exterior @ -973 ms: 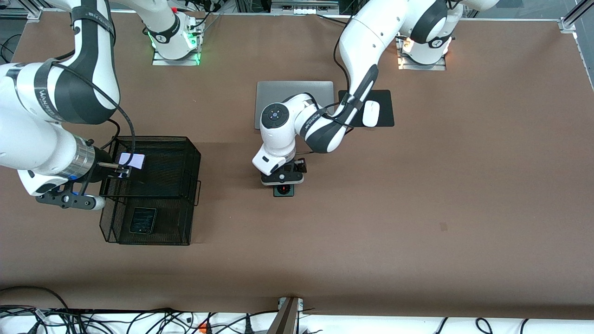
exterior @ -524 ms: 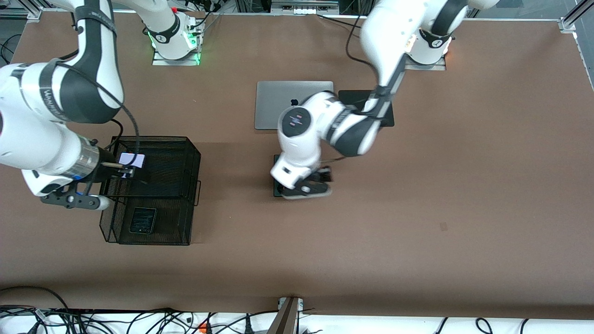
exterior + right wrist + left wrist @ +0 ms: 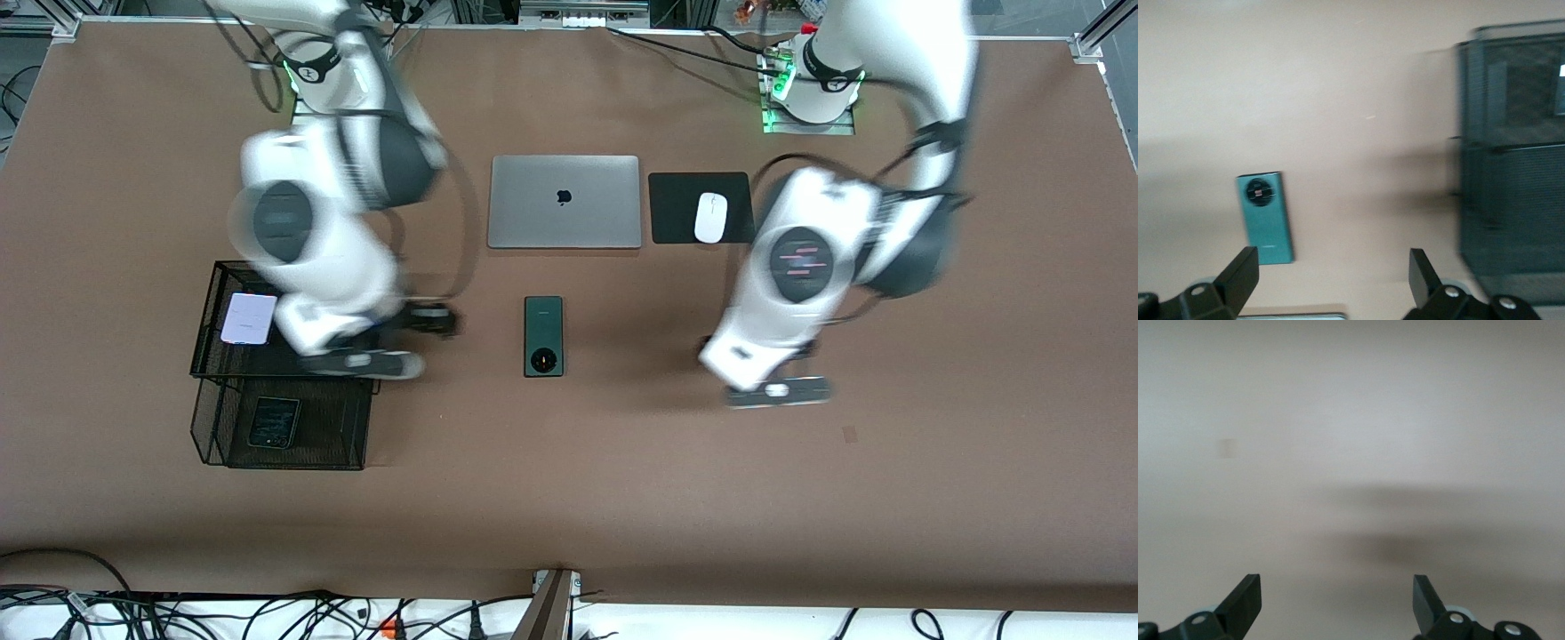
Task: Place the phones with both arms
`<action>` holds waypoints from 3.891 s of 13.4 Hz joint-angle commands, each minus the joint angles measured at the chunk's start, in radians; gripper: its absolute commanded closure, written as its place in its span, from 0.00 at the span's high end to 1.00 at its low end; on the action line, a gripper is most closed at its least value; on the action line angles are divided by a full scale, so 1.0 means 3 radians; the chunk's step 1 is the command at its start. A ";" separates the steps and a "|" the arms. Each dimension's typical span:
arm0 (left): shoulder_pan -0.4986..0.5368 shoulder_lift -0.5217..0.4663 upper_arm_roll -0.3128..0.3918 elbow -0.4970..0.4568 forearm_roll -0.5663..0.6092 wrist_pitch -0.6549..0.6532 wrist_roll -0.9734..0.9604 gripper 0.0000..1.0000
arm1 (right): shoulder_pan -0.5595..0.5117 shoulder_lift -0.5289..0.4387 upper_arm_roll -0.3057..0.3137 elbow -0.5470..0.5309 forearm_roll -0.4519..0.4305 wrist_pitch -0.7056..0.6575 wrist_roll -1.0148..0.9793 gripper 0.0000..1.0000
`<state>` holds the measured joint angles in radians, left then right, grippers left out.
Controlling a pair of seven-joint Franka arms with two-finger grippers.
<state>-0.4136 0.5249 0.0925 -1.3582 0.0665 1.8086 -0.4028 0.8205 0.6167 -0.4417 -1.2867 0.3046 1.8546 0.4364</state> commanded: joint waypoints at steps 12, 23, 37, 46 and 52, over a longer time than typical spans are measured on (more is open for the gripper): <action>0.1297 -0.1294 -0.0048 -0.0325 -0.0089 -0.0772 0.1736 1.00 | 0.0149 0.0910 0.0639 -0.0077 -0.0232 0.1089 -0.0002 0.99; 0.1271 -0.1494 -0.0155 -0.0320 -0.0155 -0.1089 0.1690 1.00 | 0.0246 0.1058 0.0639 -0.0231 -0.0289 0.1385 -0.0089 0.99; 0.1266 -0.1474 -0.0155 -0.0320 -0.0155 -0.1151 0.1675 1.00 | 0.0282 0.1109 0.0629 -0.0226 -0.0407 0.1493 -0.0099 0.18; 0.1256 -0.1479 -0.0155 -0.0315 -0.0155 -0.1151 0.1670 1.00 | 0.0287 0.0425 -0.0076 -0.0221 -0.0407 0.1060 -0.0084 0.00; 0.1256 -0.1479 -0.0155 -0.0315 -0.0155 -0.1156 0.1670 1.00 | 0.0200 -0.0087 -0.0669 -0.0256 -0.0356 0.0083 -0.0451 0.00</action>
<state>-0.0364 0.0972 0.0465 -1.4422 0.0403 1.4719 0.1004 0.8925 0.6463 -0.6078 -1.3245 0.1986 1.9405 0.3704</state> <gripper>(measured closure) 0.000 0.203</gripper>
